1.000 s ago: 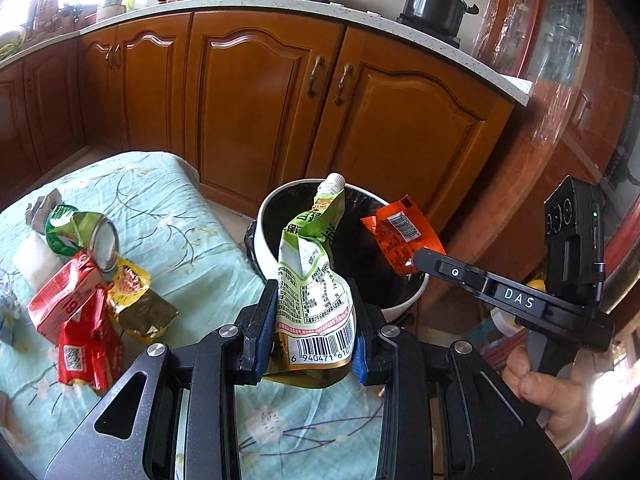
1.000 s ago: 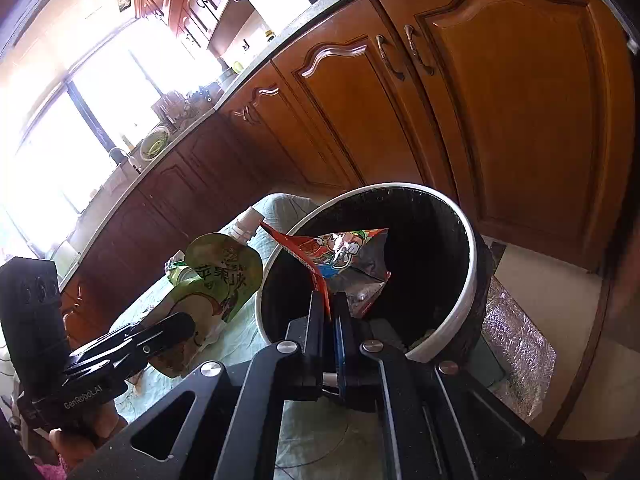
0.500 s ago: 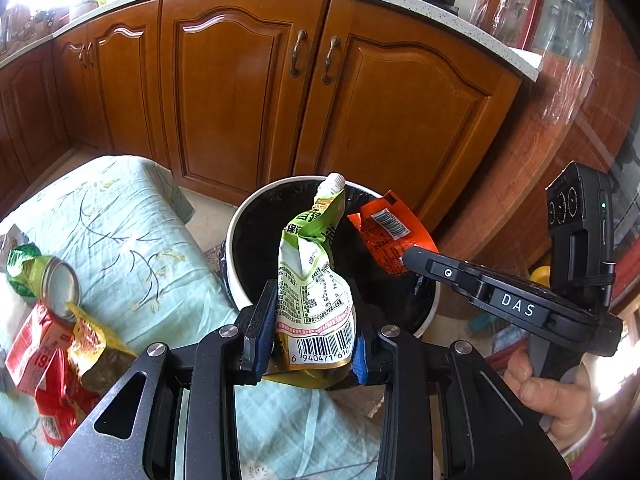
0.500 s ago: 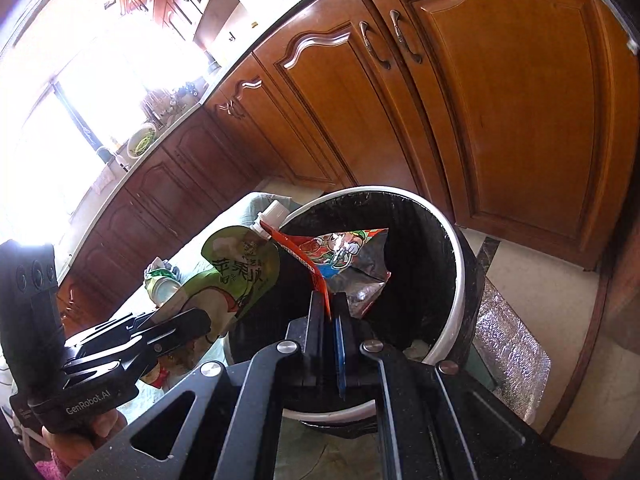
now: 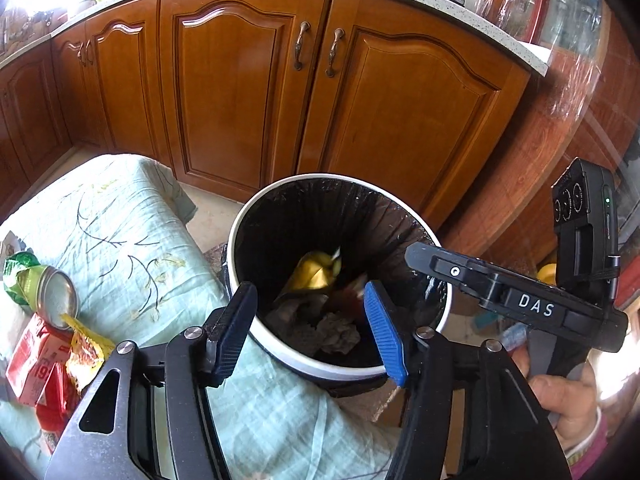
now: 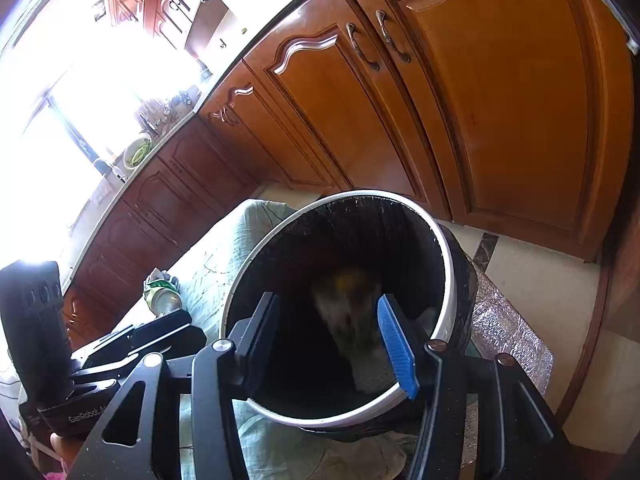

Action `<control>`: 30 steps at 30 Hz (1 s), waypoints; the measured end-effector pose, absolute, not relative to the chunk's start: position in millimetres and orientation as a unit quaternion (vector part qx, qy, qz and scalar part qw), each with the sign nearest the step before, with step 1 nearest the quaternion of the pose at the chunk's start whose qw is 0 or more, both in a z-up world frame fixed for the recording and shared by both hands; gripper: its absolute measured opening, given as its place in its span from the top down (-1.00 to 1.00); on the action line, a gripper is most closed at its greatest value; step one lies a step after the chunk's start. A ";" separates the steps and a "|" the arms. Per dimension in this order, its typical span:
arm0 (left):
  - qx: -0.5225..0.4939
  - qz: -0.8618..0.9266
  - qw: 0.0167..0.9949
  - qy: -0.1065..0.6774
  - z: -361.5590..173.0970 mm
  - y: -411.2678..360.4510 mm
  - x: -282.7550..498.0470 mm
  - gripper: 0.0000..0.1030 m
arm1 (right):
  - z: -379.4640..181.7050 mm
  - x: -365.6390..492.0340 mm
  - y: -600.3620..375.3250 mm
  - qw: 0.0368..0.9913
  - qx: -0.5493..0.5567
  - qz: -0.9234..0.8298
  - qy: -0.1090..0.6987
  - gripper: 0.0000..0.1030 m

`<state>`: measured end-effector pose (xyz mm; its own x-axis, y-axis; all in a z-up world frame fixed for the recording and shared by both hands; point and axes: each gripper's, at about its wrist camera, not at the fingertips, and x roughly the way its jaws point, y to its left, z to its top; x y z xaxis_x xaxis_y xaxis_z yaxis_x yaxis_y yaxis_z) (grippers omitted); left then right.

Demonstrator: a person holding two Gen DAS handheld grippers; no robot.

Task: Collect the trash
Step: 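Open both grippers to drop the pouch and wrapper into the bin, then grasp the red snack bag with the left gripper while the right gripper grasps the yellow wrapper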

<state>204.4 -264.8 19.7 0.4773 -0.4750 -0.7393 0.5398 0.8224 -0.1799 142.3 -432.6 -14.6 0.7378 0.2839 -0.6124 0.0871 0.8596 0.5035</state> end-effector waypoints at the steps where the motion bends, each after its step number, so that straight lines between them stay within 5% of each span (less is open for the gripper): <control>1: 0.034 -0.295 0.858 0.419 19.2 -261.0 203.4 -0.11 | -13.4 139.8 -430.7 0.897 0.259 0.055 0.354 -0.24; 12: -0.021 -0.268 0.879 0.395 20.1 -191.5 160.5 -0.16 | -6.1 118.5 -384.2 0.907 0.258 0.079 0.323 -0.71; 30: -0.116 -0.161 0.903 0.382 5.0 -57.3 114.5 -0.17 | -30.5 111.1 -287.8 0.891 0.223 0.151 0.365 -0.75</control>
